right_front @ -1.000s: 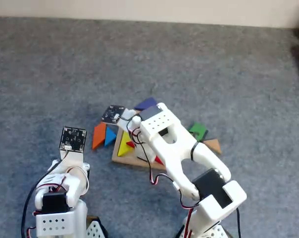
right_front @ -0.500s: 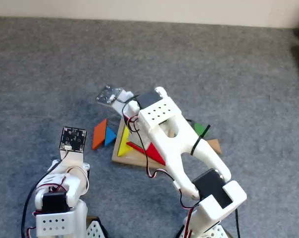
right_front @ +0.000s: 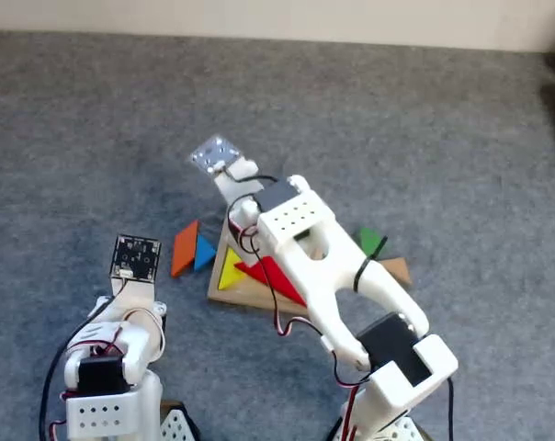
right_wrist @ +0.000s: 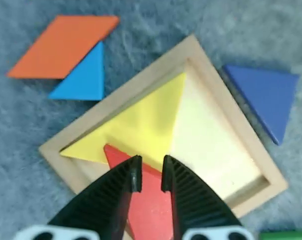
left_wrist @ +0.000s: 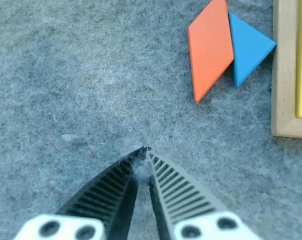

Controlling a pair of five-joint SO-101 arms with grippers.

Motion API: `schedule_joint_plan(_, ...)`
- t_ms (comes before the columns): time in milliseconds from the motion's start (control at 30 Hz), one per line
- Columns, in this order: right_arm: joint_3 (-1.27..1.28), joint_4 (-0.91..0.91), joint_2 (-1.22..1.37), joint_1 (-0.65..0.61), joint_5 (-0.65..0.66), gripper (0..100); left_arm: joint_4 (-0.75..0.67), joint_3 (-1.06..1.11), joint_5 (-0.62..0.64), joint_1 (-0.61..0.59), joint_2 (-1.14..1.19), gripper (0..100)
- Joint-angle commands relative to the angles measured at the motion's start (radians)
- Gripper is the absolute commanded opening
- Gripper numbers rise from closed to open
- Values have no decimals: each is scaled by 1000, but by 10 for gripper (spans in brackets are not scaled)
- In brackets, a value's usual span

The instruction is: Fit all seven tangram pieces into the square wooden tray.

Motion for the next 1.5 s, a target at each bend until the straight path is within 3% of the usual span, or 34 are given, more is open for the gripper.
schedule_joint_plan(0,51,-76,-15,-2,-15,69,3,7,-3,-1,-1,7)
schedule_joint_plan(400,156,-90,-19,-16,-9,69,3,7,-3,-1,-1,7)
schedule_joint_plan(667,153,-28,-22,-99,41,69,3,7,-3,-1,-1,7)
schedule_joint_plan(867,150,-24,-30,-96,41,67,3,7,-3,-1,-1,7)
schedule_joint_plan(1200,265,1,-340,-24,40,67,3,7,-3,-1,-1,7)
schedule_joint_plan(1467,298,2,-203,-7,49,67,3,7,-3,-1,-1,7)
